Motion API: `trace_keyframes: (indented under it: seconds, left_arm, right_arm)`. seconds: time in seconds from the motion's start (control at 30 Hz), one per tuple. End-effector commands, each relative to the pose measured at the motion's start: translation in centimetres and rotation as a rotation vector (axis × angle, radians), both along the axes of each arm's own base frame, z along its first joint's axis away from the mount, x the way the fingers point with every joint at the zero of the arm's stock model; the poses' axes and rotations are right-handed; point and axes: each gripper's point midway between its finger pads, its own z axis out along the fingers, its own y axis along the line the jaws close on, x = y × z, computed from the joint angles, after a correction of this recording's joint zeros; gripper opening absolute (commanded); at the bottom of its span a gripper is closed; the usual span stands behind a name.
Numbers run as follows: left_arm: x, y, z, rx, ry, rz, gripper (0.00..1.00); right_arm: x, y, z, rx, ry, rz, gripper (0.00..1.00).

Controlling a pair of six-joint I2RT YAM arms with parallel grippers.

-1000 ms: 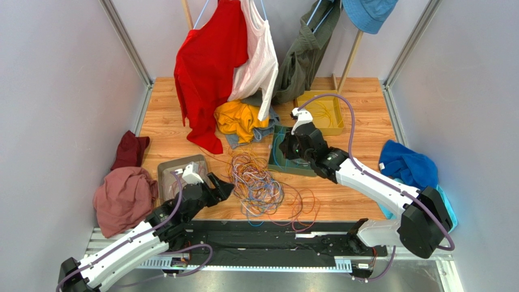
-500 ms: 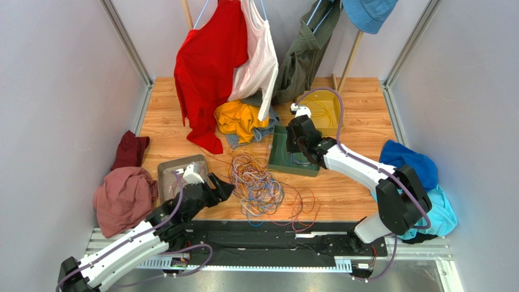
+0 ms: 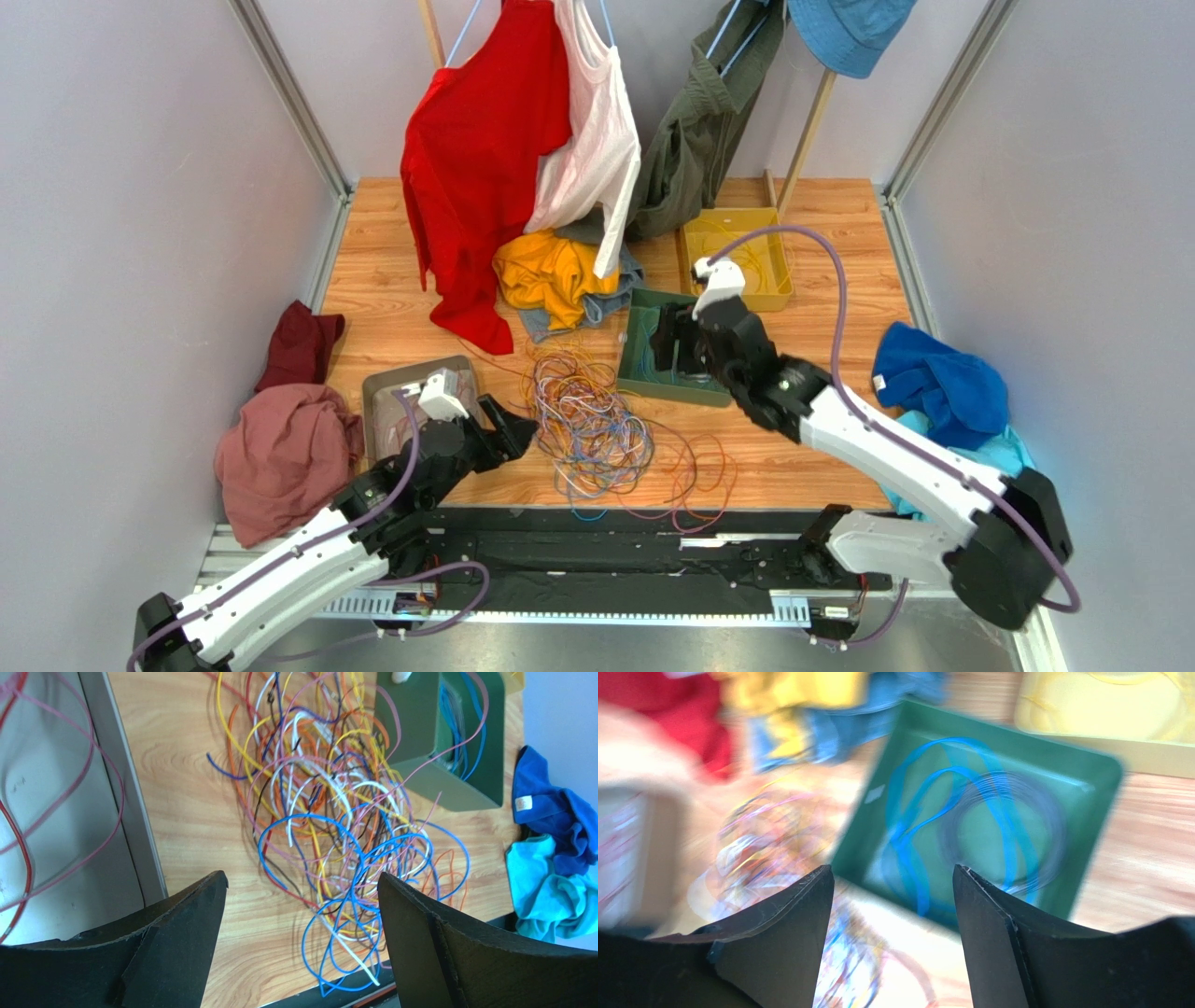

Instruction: Untangle the cables

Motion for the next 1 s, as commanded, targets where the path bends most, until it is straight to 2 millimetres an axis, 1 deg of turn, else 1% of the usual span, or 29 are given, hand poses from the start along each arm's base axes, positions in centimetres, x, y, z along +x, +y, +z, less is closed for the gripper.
trace_keyframes:
  seconds: [0.0, 0.03, 0.07, 0.13, 0.17, 0.3, 0.43, 0.5, 0.53, 0.57, 0.63, 0.67, 0.7, 0.73, 0.77, 0.8, 0.83, 0.87, 0.9, 0.93, 0.97]
  left_arm:
    - [0.8, 0.5, 2.7, 0.020, -0.069, 0.022, 0.88]
    - [0.8, 0.5, 3.0, 0.020, -0.070, 0.020, 0.88]
    - [0.6, 0.7, 2.7, 0.035, -0.059, 0.020, 0.88]
    - [0.5, 1.0, 2.8, 0.045, -0.054, 0.027, 0.88]
    - [0.3, 1.2, 2.5, 0.052, -0.042, 0.028, 0.88]
    - [0.1, 1.4, 2.4, 0.040, -0.039, 0.034, 0.88]
    - [-0.1, 1.6, 2.2, 0.037, -0.030, 0.040, 0.88]
    - [-0.1, 1.6, 2.1, 0.036, -0.026, 0.037, 0.87]
    - [-0.2, 1.6, 1.9, 0.039, -0.019, 0.038, 0.87]
    - [-0.2, 1.6, 1.9, 0.039, -0.019, 0.037, 0.87]
    - [-0.3, 1.6, 1.9, 0.040, -0.016, 0.034, 0.87]
    - [-0.3, 1.6, 2.0, 0.039, -0.017, 0.034, 0.87]
    - [-0.3, 1.7, 2.2, 0.038, -0.020, 0.038, 0.87]
    - [-0.3, 1.8, 2.2, 0.044, -0.022, 0.039, 0.87]
    - [-0.3, 1.9, 2.5, 0.044, -0.029, 0.043, 0.87]
    - [-0.1, 2.1, 3.0, 0.041, -0.044, 0.049, 0.87]
    - [0.0, 2.2, 3.6, 0.041, -0.066, 0.049, 0.88]
    - [0.1, 2.3, 4.2, 0.042, -0.085, 0.050, 0.90]
    - [0.4, 2.6, 5.5, 0.038, -0.117, 0.068, 0.96]
    - [0.6, 3.0, 6.3, 0.040, -0.139, 0.086, 0.99]
    - [0.7, 3.4, 7.1, 0.040, -0.161, 0.102, 0.99]
  right_arm:
    - [-5.2, 3.4, -0.8, 0.081, 0.010, 0.148, 0.66]
    - [-6.2, 4.2, -1.4, 0.090, 0.028, 0.183, 0.66]
    - [-8.1, 5.0, -3.1, 0.070, 0.056, 0.233, 0.65]
    - [-9.4, 5.6, -4.5, 0.078, 0.072, 0.248, 0.65]
    - [-10.4, 5.7, -6.0, 0.057, 0.094, 0.265, 0.65]
    - [-10.6, 5.6, -8.0, 0.042, 0.114, 0.251, 0.64]
    - [-10.0, 6.0, -8.9, 0.006, 0.108, 0.251, 0.63]
    - [-9.7, 6.2, -9.9, -0.024, 0.120, 0.248, 0.56]
    - [-9.5, 6.5, -9.8, -0.023, 0.114, 0.245, 0.50]
    - [-9.4, 6.5, -9.9, -0.028, 0.114, 0.243, 0.31]
    - [-9.2, 6.5, -9.5, -0.012, 0.100, 0.230, 0.10]
    - [-9.3, 6.6, -8.1, 0.014, 0.074, 0.232, 0.00]
    - [-9.4, 6.6, -7.0, 0.029, 0.050, 0.236, 0.00]
    - [-9.5, 6.2, -6.2, 0.019, 0.031, 0.227, 0.00]
    - [-10.2, 6.8, -2.3, 0.075, -0.040, 0.266, 0.00]
    - [-10.6, 6.9, -0.4, 0.089, -0.076, 0.288, 0.00]
    - [-11.8, 7.1, 1.5, 0.092, -0.101, 0.332, 0.00]
    - [-12.4, 7.4, 6.6, 0.174, -0.166, 0.362, 0.00]
    - [-12.9, 7.4, 9.4, 0.184, -0.216, 0.401, 0.00]
    - [-13.7, 7.1, 11.0, 0.175, -0.225, 0.440, 0.00]
    - [-14.8, 7.1, 13.2, 0.190, -0.249, 0.482, 0.00]
